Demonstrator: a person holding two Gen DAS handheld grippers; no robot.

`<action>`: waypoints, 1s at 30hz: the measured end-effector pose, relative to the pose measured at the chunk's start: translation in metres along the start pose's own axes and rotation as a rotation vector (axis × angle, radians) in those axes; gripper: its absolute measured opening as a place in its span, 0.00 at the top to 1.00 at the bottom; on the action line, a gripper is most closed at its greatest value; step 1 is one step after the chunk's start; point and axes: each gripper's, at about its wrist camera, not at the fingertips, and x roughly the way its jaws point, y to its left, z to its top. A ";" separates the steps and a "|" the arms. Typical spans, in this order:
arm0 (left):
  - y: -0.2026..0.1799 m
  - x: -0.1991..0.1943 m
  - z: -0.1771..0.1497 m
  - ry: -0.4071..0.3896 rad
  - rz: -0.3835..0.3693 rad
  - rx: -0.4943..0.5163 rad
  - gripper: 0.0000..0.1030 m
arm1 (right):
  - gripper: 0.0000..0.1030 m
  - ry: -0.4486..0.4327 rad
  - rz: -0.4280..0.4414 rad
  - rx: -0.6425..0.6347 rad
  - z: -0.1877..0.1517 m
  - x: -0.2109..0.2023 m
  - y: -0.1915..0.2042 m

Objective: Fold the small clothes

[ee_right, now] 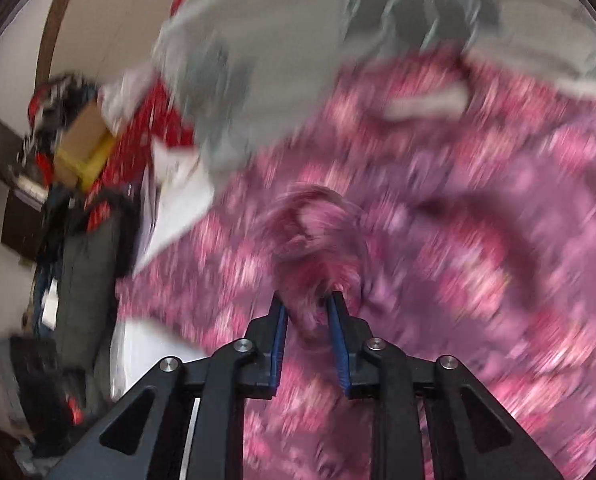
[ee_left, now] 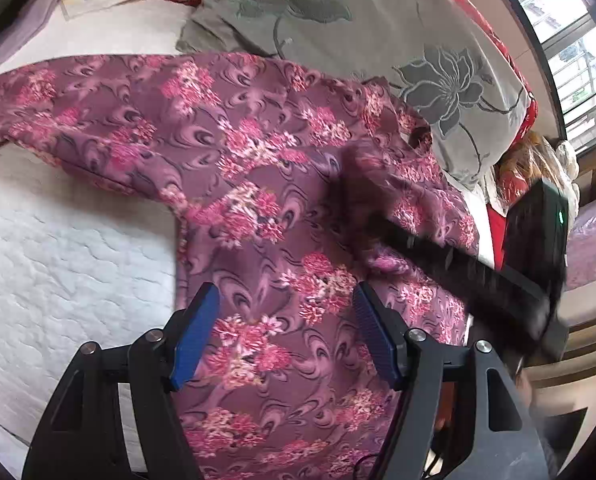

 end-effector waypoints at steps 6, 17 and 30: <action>-0.024 0.037 0.005 0.071 -0.058 -0.017 0.34 | 0.59 -0.079 0.040 0.016 -0.022 -0.060 -0.034; -0.052 0.071 0.050 0.000 -0.023 -0.135 0.96 | 0.58 -0.259 -0.099 0.252 -0.050 -0.165 -0.177; 0.008 0.048 0.039 -0.026 0.061 -0.225 0.96 | 0.58 -0.290 -0.017 0.415 -0.021 -0.135 -0.245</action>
